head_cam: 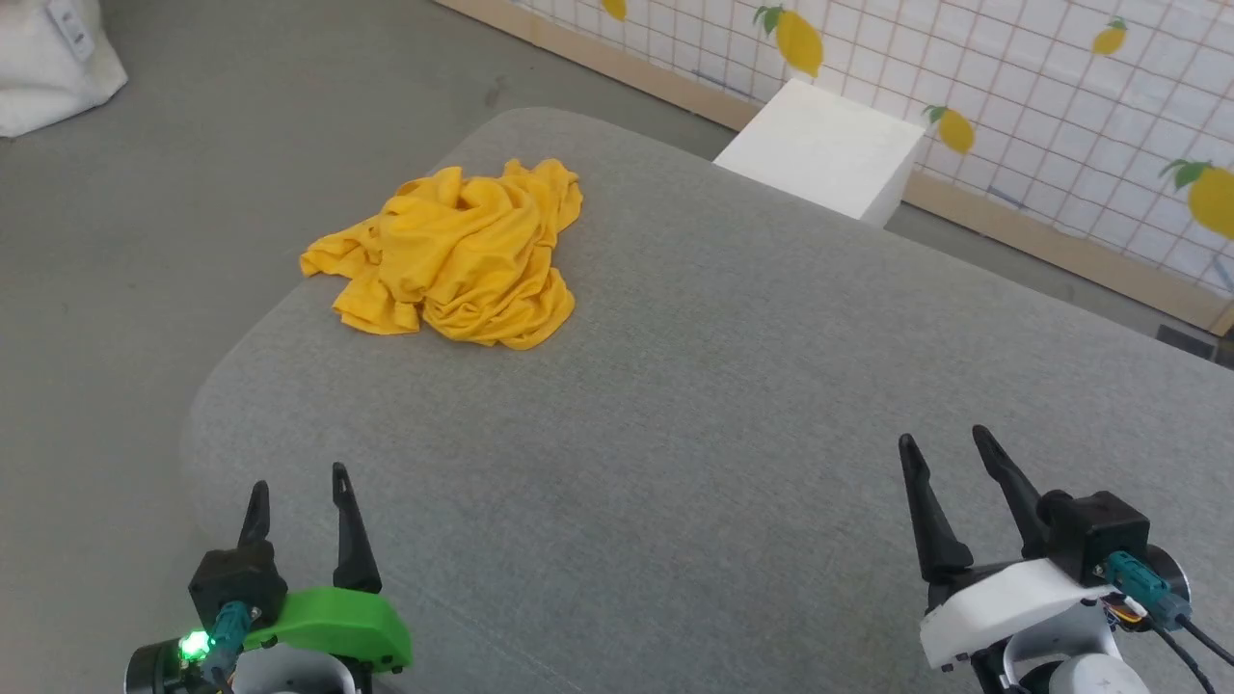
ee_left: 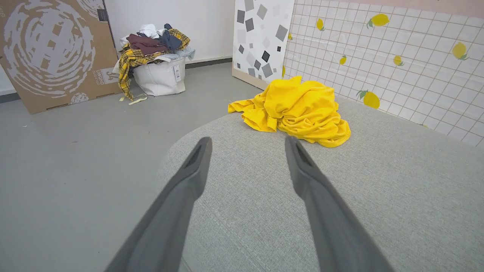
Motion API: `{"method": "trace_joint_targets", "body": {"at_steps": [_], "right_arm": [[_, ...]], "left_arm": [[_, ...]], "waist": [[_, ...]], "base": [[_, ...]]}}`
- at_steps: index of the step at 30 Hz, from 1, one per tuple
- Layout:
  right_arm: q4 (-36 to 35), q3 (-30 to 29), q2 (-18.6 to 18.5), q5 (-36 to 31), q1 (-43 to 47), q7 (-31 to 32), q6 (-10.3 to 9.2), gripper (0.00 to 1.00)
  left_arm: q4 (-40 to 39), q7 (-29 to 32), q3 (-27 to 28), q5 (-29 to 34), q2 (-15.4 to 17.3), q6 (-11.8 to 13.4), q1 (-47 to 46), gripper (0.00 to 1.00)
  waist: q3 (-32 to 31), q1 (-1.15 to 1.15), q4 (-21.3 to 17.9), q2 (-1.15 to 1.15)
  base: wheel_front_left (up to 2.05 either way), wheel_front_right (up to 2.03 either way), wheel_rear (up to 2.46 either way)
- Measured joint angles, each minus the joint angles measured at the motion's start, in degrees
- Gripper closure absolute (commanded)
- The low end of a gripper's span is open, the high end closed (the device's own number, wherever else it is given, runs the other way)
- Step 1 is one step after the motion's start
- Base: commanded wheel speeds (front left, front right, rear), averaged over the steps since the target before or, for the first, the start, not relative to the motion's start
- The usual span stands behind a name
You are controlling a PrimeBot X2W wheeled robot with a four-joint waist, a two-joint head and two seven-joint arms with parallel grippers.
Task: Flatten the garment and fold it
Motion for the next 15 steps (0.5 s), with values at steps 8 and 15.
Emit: {"method": "trace_joint_targets", "body": {"at_steps": [8,15], "right_arm": [[0.5,-0.1,0.0,0.4,-0.4,-0.7,0.00,0.00],[0.4,-0.1,0.1,0.8,-1.0,-1.1,0.00,0.00]], "left_arm": [[0.3,-0.9,-0.4,-1.3,0.6,1.5,0.1,0.00],[0.9,-1.6,-1.3,-3.4,1.3,1.5,-0.5,0.00]], "waist": [[0.2,0.00,2.2,0.00],[1.0,0.00,4.6,0.00]], "base": [[0.00,0.00,0.00],[0.00,0.00,0.00]]}}
